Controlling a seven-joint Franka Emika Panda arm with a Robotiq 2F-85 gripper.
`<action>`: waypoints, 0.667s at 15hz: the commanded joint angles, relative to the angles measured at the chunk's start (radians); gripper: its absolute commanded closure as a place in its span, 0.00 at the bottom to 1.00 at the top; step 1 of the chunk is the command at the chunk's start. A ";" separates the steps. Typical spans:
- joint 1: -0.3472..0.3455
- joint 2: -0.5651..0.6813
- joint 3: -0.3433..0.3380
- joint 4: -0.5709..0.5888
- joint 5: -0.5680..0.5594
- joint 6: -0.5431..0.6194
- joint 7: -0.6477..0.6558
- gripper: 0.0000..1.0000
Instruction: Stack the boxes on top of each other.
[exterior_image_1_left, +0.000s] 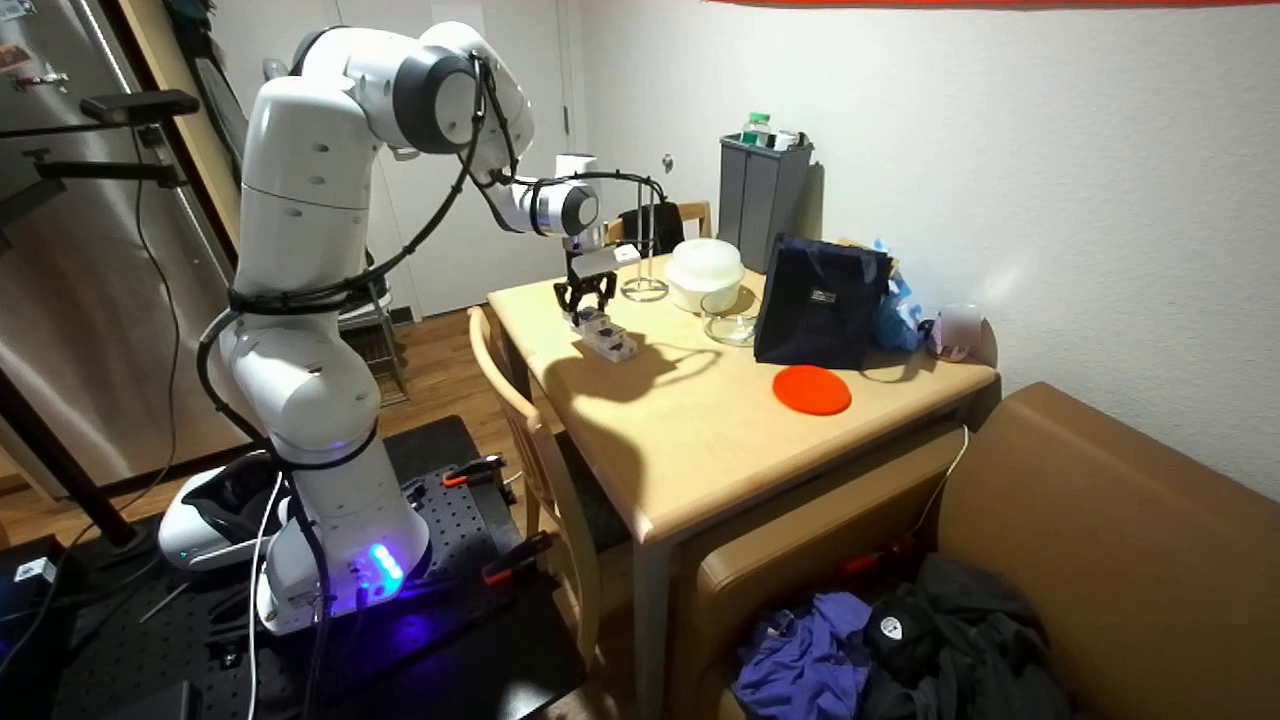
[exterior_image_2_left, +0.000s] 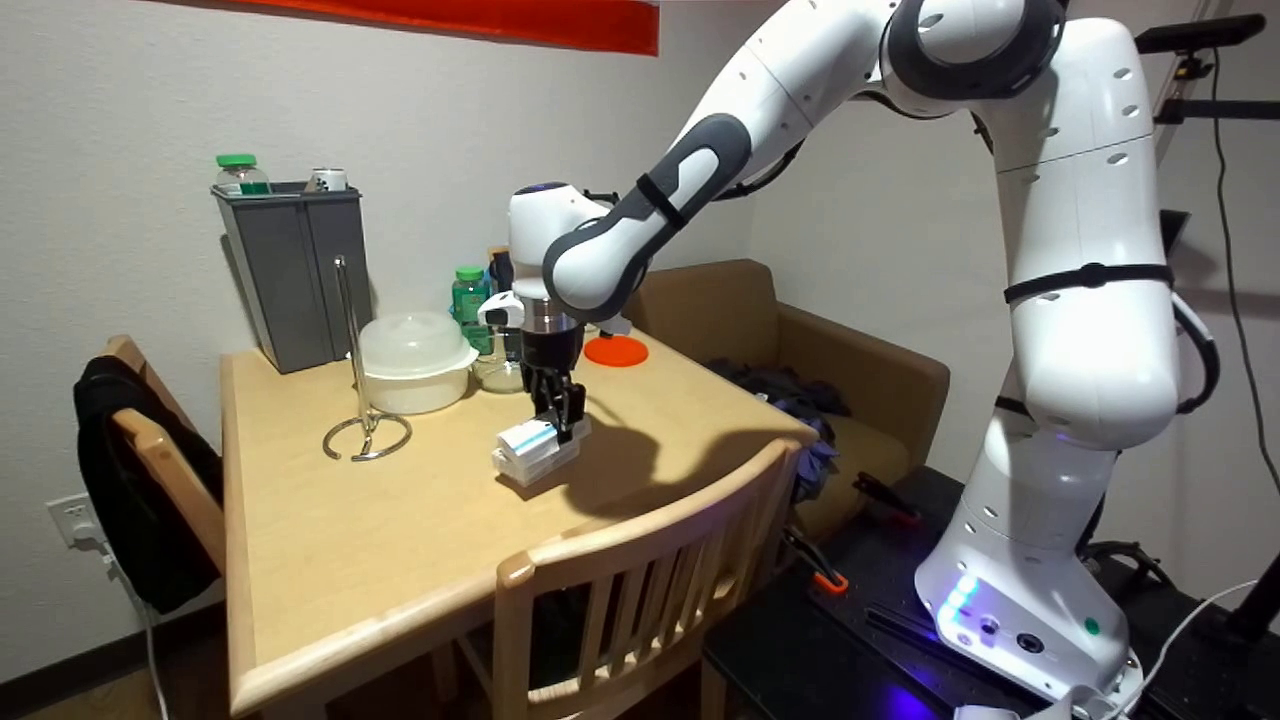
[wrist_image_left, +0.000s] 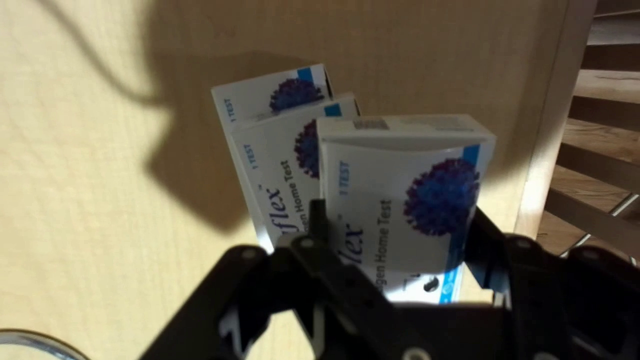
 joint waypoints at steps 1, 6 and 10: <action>-0.029 -0.034 0.007 -0.039 -0.010 0.043 -0.038 0.61; -0.061 -0.031 0.009 -0.045 0.001 0.106 -0.110 0.61; -0.079 -0.021 0.015 -0.046 0.014 0.159 -0.158 0.61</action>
